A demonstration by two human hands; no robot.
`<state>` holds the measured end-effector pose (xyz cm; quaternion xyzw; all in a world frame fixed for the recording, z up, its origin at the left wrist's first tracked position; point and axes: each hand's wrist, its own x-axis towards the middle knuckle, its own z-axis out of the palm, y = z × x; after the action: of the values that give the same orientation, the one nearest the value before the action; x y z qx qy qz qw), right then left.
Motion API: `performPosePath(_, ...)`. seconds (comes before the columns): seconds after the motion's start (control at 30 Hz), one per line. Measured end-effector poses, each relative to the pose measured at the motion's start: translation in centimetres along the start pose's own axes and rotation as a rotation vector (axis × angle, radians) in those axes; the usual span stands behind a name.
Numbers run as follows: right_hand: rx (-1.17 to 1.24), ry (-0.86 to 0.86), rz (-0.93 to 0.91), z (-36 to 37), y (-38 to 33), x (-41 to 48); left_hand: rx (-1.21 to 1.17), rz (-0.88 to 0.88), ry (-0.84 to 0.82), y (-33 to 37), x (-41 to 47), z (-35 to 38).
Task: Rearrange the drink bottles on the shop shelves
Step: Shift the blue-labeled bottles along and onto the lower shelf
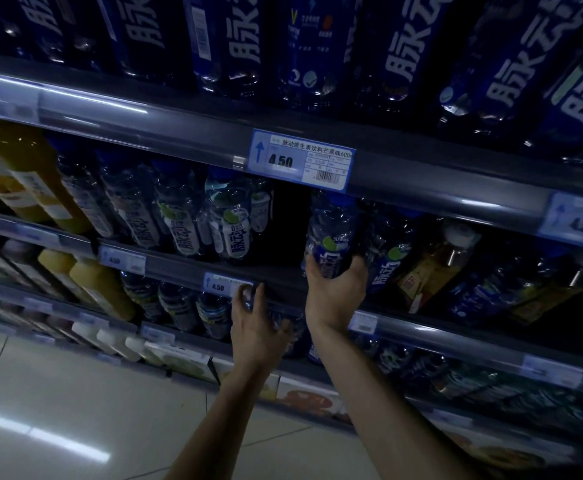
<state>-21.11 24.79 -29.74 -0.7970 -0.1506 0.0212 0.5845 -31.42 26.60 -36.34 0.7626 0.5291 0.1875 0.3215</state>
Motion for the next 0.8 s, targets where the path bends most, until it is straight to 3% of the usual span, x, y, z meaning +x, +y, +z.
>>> performPosePath(0.23,-0.136,-0.100,0.054,0.2,1.9,0.1,-0.025,0.034,0.103,-1.0,0.7,-0.9)
performPosePath(0.8,-0.166,-0.091,0.070,1.1,2.4,0.5,-0.050,0.063,0.179,-1.8,1.0,-0.8)
